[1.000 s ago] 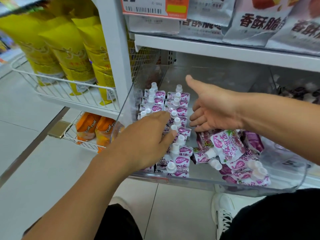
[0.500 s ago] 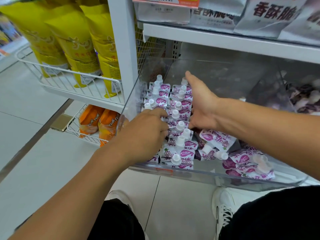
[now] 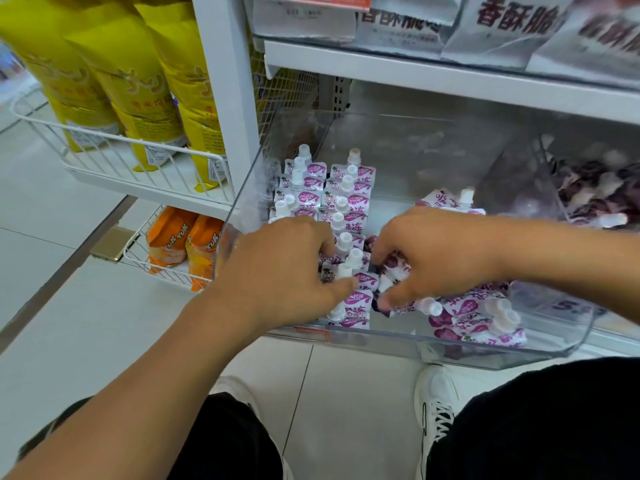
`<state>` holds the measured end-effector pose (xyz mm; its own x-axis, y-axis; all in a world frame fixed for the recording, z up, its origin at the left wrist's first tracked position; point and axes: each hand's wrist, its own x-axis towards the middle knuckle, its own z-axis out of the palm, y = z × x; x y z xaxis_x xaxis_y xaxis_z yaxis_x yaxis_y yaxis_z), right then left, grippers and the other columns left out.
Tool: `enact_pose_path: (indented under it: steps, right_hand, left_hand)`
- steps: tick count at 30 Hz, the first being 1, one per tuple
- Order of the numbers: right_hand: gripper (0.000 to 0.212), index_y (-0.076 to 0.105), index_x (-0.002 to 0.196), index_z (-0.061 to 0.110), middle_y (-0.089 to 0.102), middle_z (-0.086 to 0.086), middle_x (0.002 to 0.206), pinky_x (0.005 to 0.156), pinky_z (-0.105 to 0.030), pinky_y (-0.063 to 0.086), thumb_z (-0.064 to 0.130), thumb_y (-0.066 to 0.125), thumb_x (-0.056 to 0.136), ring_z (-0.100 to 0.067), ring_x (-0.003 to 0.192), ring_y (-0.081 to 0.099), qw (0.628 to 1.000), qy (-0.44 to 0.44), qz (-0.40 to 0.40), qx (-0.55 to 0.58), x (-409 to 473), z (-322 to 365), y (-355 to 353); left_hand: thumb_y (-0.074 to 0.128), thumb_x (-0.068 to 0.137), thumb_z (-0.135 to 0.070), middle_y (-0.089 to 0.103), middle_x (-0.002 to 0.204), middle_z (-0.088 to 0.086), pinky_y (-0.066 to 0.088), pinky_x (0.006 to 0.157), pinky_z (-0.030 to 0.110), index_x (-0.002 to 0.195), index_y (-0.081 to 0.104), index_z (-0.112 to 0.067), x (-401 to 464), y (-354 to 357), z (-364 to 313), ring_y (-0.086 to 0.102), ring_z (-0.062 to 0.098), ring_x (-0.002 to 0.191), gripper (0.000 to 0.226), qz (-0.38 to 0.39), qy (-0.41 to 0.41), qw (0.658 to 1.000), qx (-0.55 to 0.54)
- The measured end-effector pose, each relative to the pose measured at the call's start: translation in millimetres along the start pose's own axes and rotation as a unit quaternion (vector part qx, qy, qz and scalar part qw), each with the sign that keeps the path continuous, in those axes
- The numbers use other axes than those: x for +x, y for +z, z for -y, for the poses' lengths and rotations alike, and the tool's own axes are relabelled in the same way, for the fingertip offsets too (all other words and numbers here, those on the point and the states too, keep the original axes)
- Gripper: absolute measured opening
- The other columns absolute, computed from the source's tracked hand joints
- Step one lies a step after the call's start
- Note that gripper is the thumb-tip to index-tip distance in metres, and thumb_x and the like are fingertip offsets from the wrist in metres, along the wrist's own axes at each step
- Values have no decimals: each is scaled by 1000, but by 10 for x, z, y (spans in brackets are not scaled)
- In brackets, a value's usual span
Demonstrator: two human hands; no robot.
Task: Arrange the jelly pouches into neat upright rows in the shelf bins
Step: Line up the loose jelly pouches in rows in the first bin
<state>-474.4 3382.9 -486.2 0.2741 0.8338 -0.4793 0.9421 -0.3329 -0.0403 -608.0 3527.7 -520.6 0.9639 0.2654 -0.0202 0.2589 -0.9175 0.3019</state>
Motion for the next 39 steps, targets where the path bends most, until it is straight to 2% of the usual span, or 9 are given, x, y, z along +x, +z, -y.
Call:
enact_pose_path:
  steps: [4, 11, 14, 16, 19, 23, 30, 35, 39]
  right_hand:
    - [51, 61, 95, 26, 42, 10, 99, 80, -36, 46, 70, 64, 71, -18, 94, 38, 994, 14, -48, -99, 43, 22, 232]
    - [27, 69, 99, 24, 59, 2, 112, 81, -37, 47, 46, 57, 90, -25, 104, 54, 968, 112, -101, -201, 128, -527, -41]
    - [14, 72, 91, 18, 69, -1, 101, 77, -40, 56, 22, 60, 85, -24, 89, 63, 966, 93, -218, -105, 83, -417, 34]
    - [17, 71, 79, 13, 71, -2, 78, 76, -37, 59, 21, 59, 88, -17, 70, 64, 969, 87, -178, 149, 42, -172, 135]
    - [29, 54, 76, 21, 46, 1, 64, 73, -27, 51, 42, 57, 95, -13, 57, 38, 762, 177, 46, 621, 54, 164, 228]
    - [78, 71, 105, 18, 71, -2, 98, 98, -32, 41, 79, 25, 89, -15, 87, 62, 582, 121, 114, 796, 208, 199, 265]
    - [79, 74, 82, 21, 73, -9, 102, 110, -56, 33, 84, 28, 82, -29, 108, 60, 561, 138, 88, 811, 117, 220, 265]
    - [89, 67, 121, 12, 70, -19, 117, 104, -48, 45, 83, 27, 84, -36, 111, 65, 528, 81, 155, 831, 58, 326, 193]
    - [94, 52, 133, -2, 69, -27, 110, 93, -42, 55, 71, 57, 73, -37, 100, 70, 690, 127, 102, 705, -181, 138, 97]
  left_hand:
    - [61, 70, -68, 62, 72, -8, 50, 64, 30, 78, 62, -26, 67, 115, -118, 60, 17, 74, 42, -2, -51, 999, 9]
    - [65, 71, -55, 63, 64, -8, 49, 64, 28, 65, 62, -24, 126, 132, -107, 60, 15, 70, 31, 4, -62, 998, -4]
    - [68, 71, -55, 64, 66, -6, 45, 60, 28, 65, 66, -22, 171, 122, -137, 61, 17, 70, 34, -10, -61, 998, 9]
    - [68, 70, -55, 63, 65, -5, 41, 56, 27, 64, 66, -20, 180, 130, -143, 61, 18, 69, 35, -21, -58, 998, 14]
    - [67, 69, -61, 59, 63, -6, 37, 53, 26, 62, 62, -21, 167, 121, -126, 57, 15, 66, 40, -32, -46, 998, 15]
    - [52, 68, -82, 52, 94, -11, 46, 76, 32, 91, 57, -29, 70, -10, 22, 50, 11, 91, 59, 95, 0, 995, -26]
    - [60, 58, -86, 30, 147, -17, 36, 110, 43, 146, 21, -36, -45, -101, 124, 31, 7, 133, 108, 198, -11, 979, -58]
    - [57, 69, -81, 27, 150, -17, 34, 111, 46, 151, 15, -35, -18, -52, 146, 26, 13, 137, 103, 194, 10, 981, -22]
    - [63, 70, -75, 29, 154, -15, 33, 112, 40, 153, 16, -36, 23, -109, 95, 28, 13, 139, 103, 173, 1, 985, -13]
